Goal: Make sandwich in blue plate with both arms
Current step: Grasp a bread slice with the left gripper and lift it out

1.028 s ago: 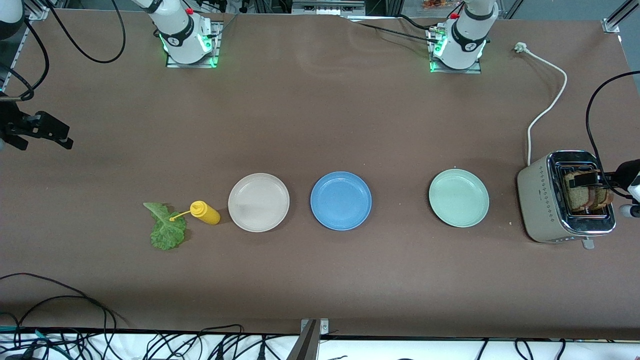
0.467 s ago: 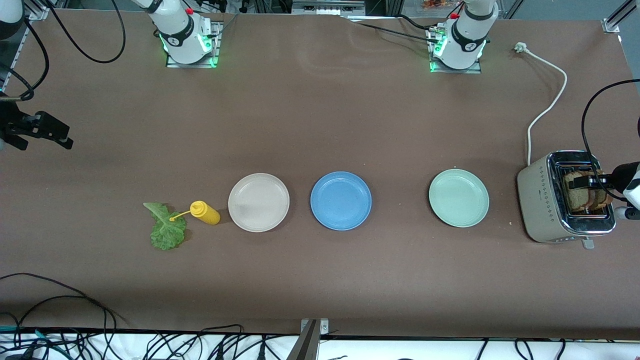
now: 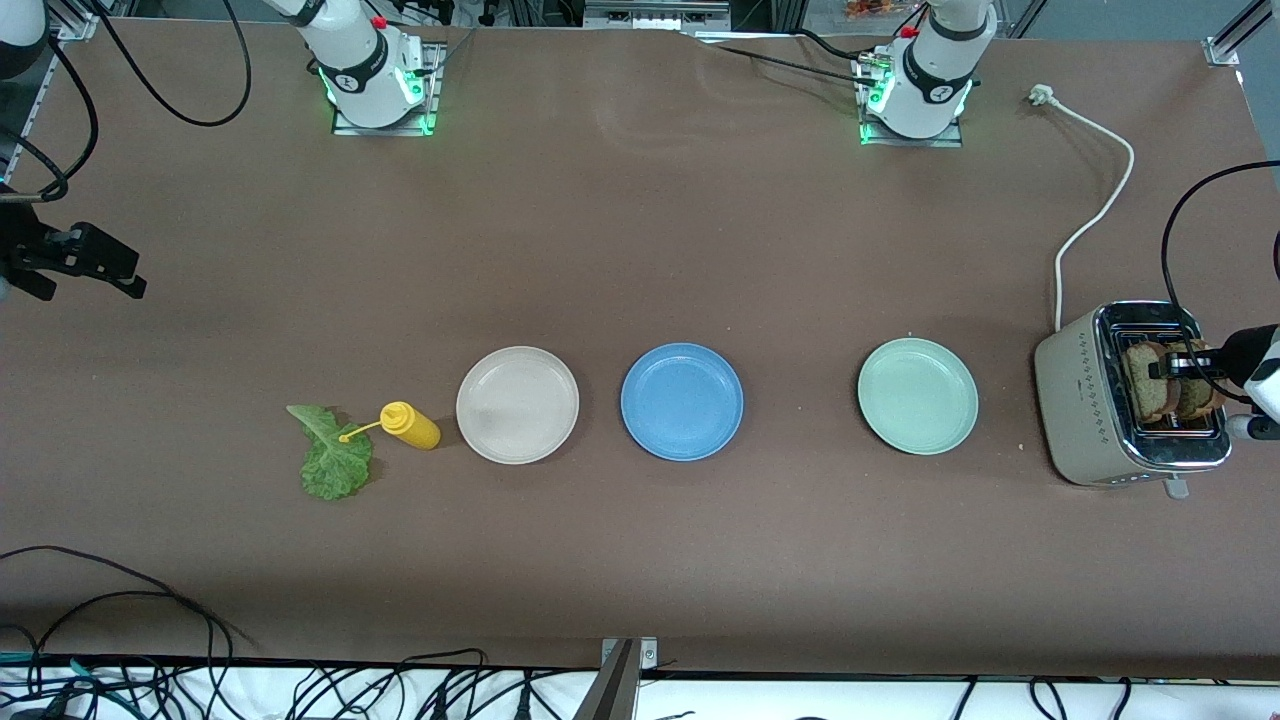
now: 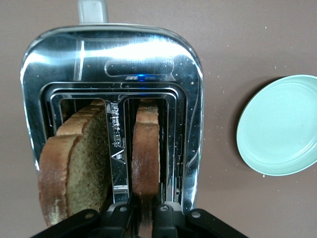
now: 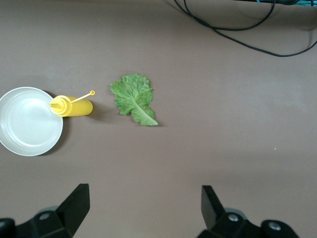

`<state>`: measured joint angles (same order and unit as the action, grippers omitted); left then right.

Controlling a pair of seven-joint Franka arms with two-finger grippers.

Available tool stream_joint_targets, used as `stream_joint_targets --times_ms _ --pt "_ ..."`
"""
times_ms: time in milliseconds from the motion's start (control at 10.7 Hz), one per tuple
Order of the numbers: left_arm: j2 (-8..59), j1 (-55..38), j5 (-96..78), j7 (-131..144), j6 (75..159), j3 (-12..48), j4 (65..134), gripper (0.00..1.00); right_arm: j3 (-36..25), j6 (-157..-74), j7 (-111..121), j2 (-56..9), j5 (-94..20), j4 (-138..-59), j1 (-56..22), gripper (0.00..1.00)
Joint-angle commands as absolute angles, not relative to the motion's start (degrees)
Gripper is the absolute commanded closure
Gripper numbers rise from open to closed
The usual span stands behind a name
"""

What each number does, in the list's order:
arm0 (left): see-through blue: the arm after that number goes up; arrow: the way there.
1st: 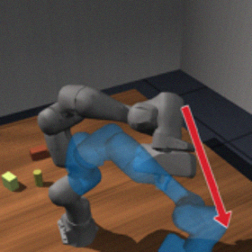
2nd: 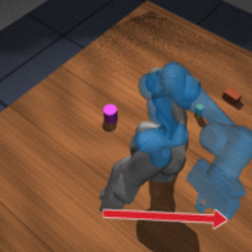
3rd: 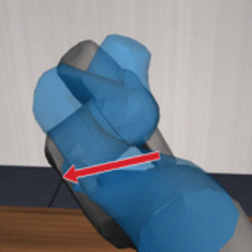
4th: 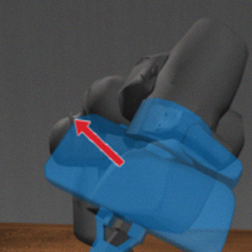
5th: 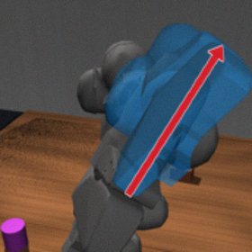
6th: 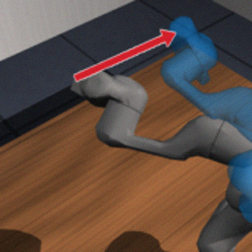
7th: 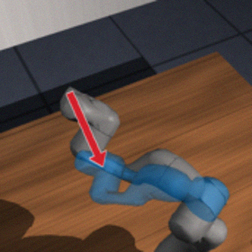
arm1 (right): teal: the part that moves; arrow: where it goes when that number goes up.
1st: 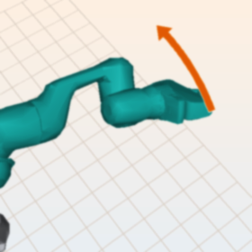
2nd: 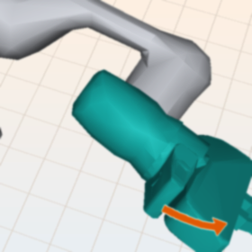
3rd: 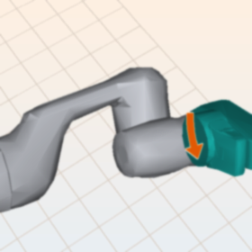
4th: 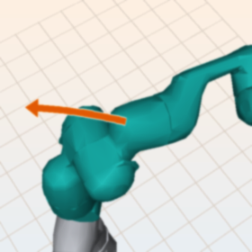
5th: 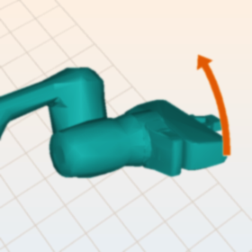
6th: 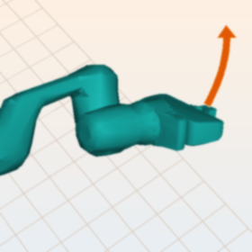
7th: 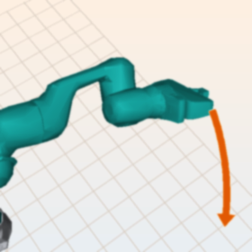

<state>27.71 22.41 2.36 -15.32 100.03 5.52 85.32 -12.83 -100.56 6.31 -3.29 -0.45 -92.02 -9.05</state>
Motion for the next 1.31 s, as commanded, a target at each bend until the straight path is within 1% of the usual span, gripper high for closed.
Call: stream_joint_targets --times_ms 0,374,654,841,1028,1215 --pt "28.0 22.5 4.2 -16.3 99.2 6.1 84.3 1.0 -12.7 -99.7 5.7 -3.6 0.5 -90.8 -9.1 0.0" --pt "26.1 22.1 8.0 -16.3 97.8 7.2 83.7 1.0 -12.7 -99.6 5.7 -3.6 0.5 -90.8 -9.1 0.0" --pt "21.5 20.3 12.1 -16.2 94.3 7.3 83.5 1.0 -12.7 -99.6 5.7 -3.6 0.5 -90.8 -9.1 0.0" --pt "18.9 20.3 12.1 -17.1 93.5 7.6 83.4 1.0 -12.7 -99.7 5.7 -3.6 0.5 -90.8 -9.1 0.0" --pt "17.7 20.2 12.3 -17.5 91.2 9.8 81.7 1.0 -12.7 -99.6 5.8 -3.6 0.5 -90.8 -9.1 0.0" --pt "17.3 20.2 11.7 -17.5 87.6 14.1 78.9 1.0 -12.7 -99.5 5.7 -3.6 0.6 -90.8 -9.3 0.0"
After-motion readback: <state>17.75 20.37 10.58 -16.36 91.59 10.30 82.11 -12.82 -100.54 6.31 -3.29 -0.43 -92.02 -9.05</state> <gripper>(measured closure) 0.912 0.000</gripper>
